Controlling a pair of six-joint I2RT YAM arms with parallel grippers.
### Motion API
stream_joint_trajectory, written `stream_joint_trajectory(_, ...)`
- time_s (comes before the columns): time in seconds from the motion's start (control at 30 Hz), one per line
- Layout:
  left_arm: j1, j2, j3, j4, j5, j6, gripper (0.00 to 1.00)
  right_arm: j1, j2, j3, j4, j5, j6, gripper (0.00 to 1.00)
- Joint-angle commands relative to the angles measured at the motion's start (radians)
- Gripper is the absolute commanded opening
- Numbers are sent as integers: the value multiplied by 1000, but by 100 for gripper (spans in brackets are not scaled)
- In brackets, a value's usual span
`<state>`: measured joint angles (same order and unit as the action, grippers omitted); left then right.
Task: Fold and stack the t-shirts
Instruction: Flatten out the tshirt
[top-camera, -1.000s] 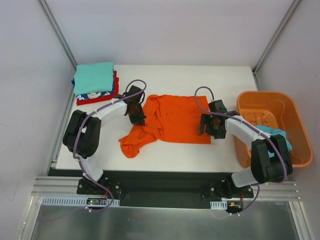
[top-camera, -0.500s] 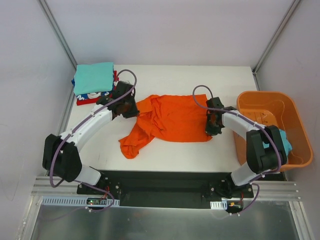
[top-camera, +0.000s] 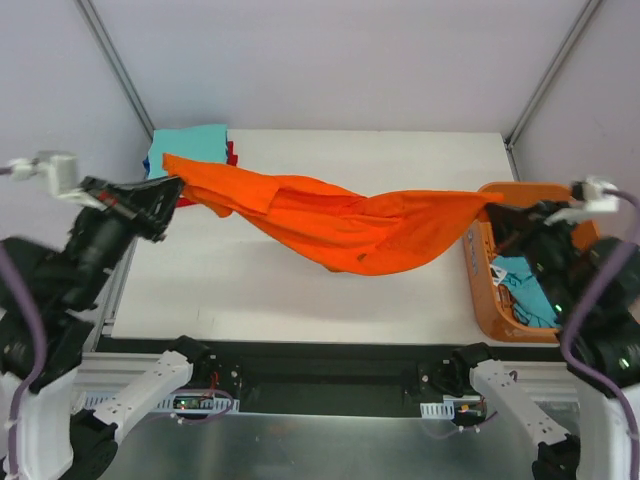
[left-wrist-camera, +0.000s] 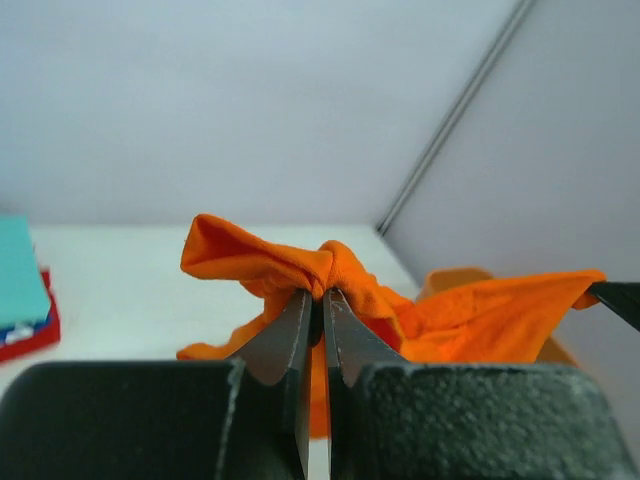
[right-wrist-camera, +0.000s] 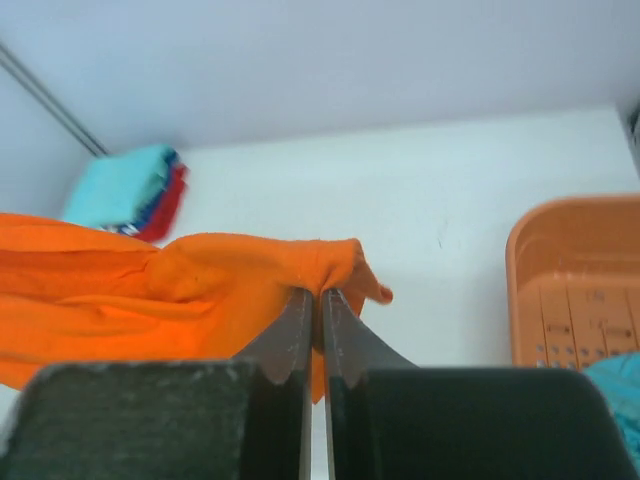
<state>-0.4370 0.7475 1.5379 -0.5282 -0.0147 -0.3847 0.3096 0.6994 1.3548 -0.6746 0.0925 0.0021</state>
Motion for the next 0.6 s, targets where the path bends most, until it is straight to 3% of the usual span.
stream_joint_trajectory(0.0, 6, -75, 128, 5, 114, 67, 0, 3, -95, 147, -131, -115, -56, 1)
stream_joint_trajectory(0.13, 6, -91, 208, 5, 171, 76, 0, 3, -159, 231, -161, -172, -65, 1)
stream_joint_trajectory(0.27, 6, -65, 223, 4, 76, 70, 0, 3, -178, 244, -174, -133, -73, 1)
stream_joint_trajectory(0.43, 6, 76, 176, 2, -279, 81, 0, 3, -132, 150, -181, -28, -42, 2)
stream_joint_trajectory(0.5, 7, 206, 156, 4, -514, 87, 0, 3, -91, 71, -175, 21, -16, 3)
stream_joint_trajectory(0.57, 26, 373, 160, -6, -608, 101, 0, 3, -23, 12, -175, 76, -4, 3)
